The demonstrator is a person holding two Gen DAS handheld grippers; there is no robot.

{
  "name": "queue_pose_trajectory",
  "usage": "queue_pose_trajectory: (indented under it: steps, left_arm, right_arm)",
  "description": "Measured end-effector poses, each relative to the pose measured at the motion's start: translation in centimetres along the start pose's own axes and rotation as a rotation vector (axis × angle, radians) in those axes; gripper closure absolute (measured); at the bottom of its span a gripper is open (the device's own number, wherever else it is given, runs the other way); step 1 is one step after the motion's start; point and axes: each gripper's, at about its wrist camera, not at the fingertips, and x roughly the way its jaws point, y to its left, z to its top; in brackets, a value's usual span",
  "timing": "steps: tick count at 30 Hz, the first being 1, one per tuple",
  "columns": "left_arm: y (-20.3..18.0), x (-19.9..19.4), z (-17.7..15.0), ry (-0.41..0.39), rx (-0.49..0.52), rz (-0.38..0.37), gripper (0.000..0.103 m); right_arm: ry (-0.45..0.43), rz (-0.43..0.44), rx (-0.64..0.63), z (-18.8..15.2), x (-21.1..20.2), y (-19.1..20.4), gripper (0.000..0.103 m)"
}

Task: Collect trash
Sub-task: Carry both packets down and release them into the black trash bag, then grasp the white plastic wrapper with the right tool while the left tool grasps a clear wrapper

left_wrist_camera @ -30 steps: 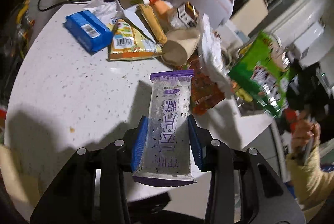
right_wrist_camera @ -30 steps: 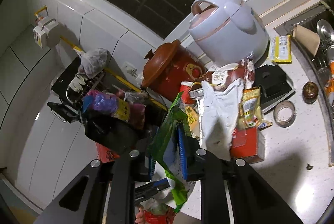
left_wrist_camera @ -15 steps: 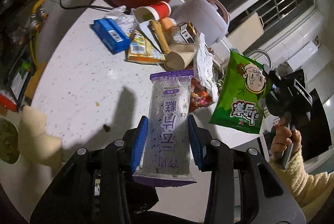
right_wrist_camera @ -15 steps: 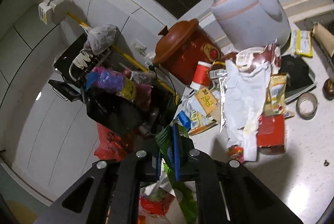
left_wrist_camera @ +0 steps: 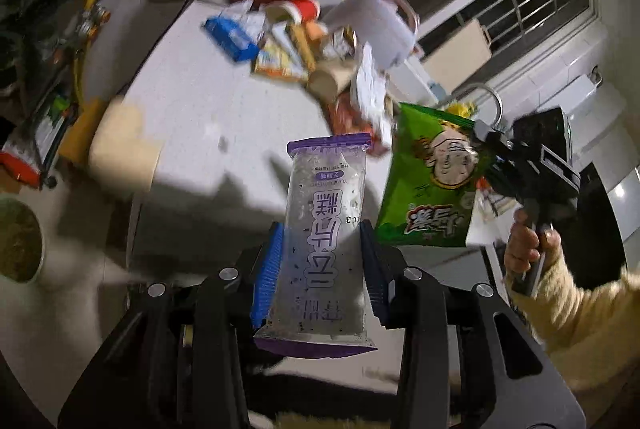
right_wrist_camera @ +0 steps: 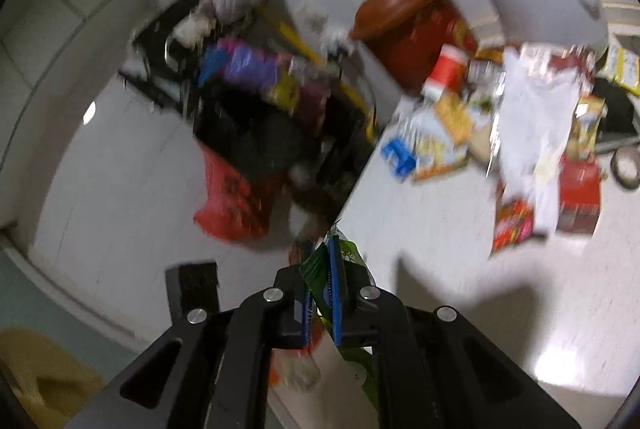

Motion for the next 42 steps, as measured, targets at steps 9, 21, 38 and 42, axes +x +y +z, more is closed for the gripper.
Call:
queue_pose_trajectory:
  steps: [9, 21, 38, 42]
  left_arm:
    - [5.0, 4.0, -9.6, 0.218, -0.122, 0.111, 0.065]
    - [18.5, 19.6, -19.0, 0.435, -0.221, 0.291, 0.065]
    - [15.4, 17.6, -13.8, 0.371, -0.055, 0.575, 0.032]
    - [10.2, 12.4, -9.3, 0.253, -0.012, 0.613, 0.027]
  right_arm:
    - [0.330, -0.084, 0.079, -10.7, 7.6, -3.7, 0.097]
    - [0.659, -0.443, -0.062, -26.9, 23.7, -16.2, 0.099]
    - [0.676, -0.612, -0.174, -26.6, 23.6, -15.7, 0.031]
    - [0.564, -0.498, -0.201, -22.4, 20.3, -9.9, 0.031]
